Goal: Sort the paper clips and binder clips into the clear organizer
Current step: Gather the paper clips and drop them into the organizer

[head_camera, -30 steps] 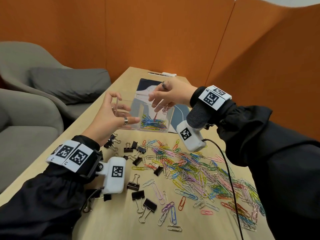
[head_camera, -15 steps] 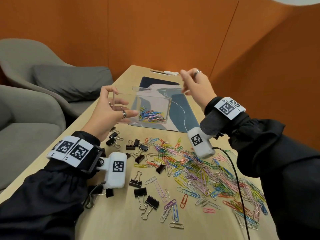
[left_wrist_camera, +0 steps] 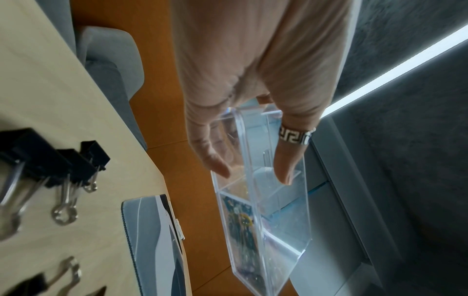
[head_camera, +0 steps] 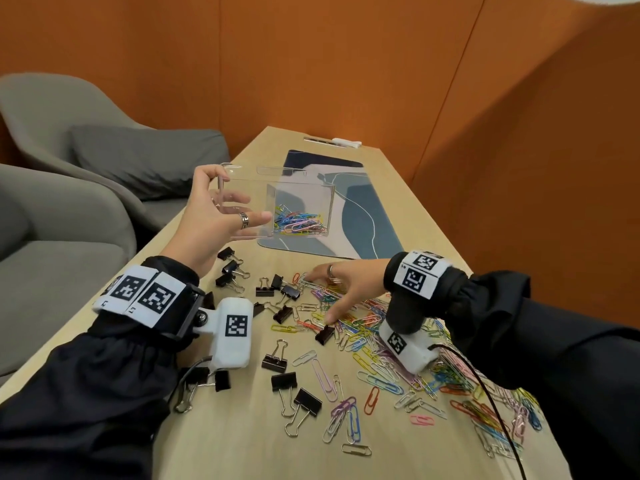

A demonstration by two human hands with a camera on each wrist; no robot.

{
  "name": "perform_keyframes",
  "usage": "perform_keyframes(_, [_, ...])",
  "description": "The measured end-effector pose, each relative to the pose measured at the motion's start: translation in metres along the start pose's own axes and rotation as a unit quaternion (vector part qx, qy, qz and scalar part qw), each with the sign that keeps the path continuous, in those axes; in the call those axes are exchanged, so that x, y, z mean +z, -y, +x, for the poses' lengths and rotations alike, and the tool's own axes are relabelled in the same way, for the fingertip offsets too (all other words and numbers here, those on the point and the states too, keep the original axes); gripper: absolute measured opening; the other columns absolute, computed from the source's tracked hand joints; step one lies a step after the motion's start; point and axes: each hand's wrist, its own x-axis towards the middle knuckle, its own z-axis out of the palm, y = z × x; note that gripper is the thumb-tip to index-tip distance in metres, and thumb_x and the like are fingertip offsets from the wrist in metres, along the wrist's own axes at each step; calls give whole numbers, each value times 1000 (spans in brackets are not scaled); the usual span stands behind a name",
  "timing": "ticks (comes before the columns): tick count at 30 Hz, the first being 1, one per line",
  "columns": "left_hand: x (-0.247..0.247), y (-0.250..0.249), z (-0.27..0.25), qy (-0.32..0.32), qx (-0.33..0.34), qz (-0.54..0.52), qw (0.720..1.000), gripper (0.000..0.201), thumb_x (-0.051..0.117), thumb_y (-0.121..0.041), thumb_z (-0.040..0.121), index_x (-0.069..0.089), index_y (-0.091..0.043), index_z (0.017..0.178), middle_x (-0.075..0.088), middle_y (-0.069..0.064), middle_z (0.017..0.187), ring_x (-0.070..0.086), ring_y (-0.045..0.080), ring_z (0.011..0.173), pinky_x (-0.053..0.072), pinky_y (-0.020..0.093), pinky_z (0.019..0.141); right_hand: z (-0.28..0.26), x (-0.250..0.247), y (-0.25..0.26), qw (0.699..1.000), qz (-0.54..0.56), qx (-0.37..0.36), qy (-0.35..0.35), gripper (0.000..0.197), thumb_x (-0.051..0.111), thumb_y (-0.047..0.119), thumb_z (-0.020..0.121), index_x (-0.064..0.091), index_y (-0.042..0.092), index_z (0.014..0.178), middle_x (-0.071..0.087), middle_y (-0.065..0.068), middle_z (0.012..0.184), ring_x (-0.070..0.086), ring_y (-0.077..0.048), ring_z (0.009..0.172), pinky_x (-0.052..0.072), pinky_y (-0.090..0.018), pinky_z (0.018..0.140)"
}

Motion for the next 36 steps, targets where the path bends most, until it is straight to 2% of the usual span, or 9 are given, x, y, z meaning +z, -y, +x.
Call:
perform_keyframes(3, [0,1,0,3,-2,3,1000,60,75,3,68,35,-33,94,53,6,99,58,25,93,59,31,65,-1,1,0,999,-11,-12,-48,67,76,33,76,47,26,136,43,0,140,42,-18,127,33,-24,101])
perform_keyframes(8, [0,1,0,5,-7,-3,1000,61,76,1,65,35,-34,94,53,8,101,59,25,93,59,31,64,-5,-1,1,997,9,-8,-78,44,78,22,76,64,24,117,59,1,122,55,-12,94,41,-24,79])
perform_keyframes(12, [0,0,0,6,-6,-1,1000,60,75,2,66,35,-33,95,53,7,100,59,26,94,59,34,68,-5,1,-1,993,71,20,-96,33,76,13,77,67,9,108,61,6,80,55,7,44,54,-27,69])
perform_keyframes(14, [0,0,0,8,-6,1,1000,60,75,2,67,35,-33,95,54,7,100,59,24,91,58,35,70,-5,2,-3,990,87,41,-106,33,76,13,78,65,4,107,55,12,69,52,8,36,52,-20,62])
perform_keyframes(18, [1,1,-1,9,-9,2,1000,61,75,3,67,35,-33,94,54,6,99,58,22,88,58,38,72,-3,0,-9,985,112,63,-113,32,77,15,77,66,4,104,61,14,58,54,5,37,52,-18,65])
perform_keyframes(23, [1,1,0,13,-9,12,1000,61,75,3,67,35,-33,95,54,5,98,59,20,85,57,38,72,-9,-12,-19,976,161,57,-133,27,77,12,76,69,2,100,72,-10,93,64,-4,53,58,-22,69])
perform_keyframes(26, [0,2,0,11,-11,15,1000,61,76,3,67,35,-33,95,55,4,97,59,20,87,57,39,73,-20,-32,-27,964,189,57,-181,24,74,8,79,69,-3,100,69,-11,84,62,-1,49,55,-14,59])
perform_keyframes(31, [1,4,0,20,-15,25,999,61,76,2,67,35,-34,94,55,5,99,58,21,86,56,42,78,-34,-77,-29,934,228,61,-268,28,76,10,76,67,0,101,69,-5,80,66,-14,66,58,-26,76])
perform_keyframes(36, [3,7,0,37,-17,25,999,61,76,4,67,35,-33,92,52,10,102,57,19,79,55,39,71,-43,-112,-5,902,269,5,-339,27,76,5,75,67,-4,98,69,1,67,65,-8,56,57,-19,64])
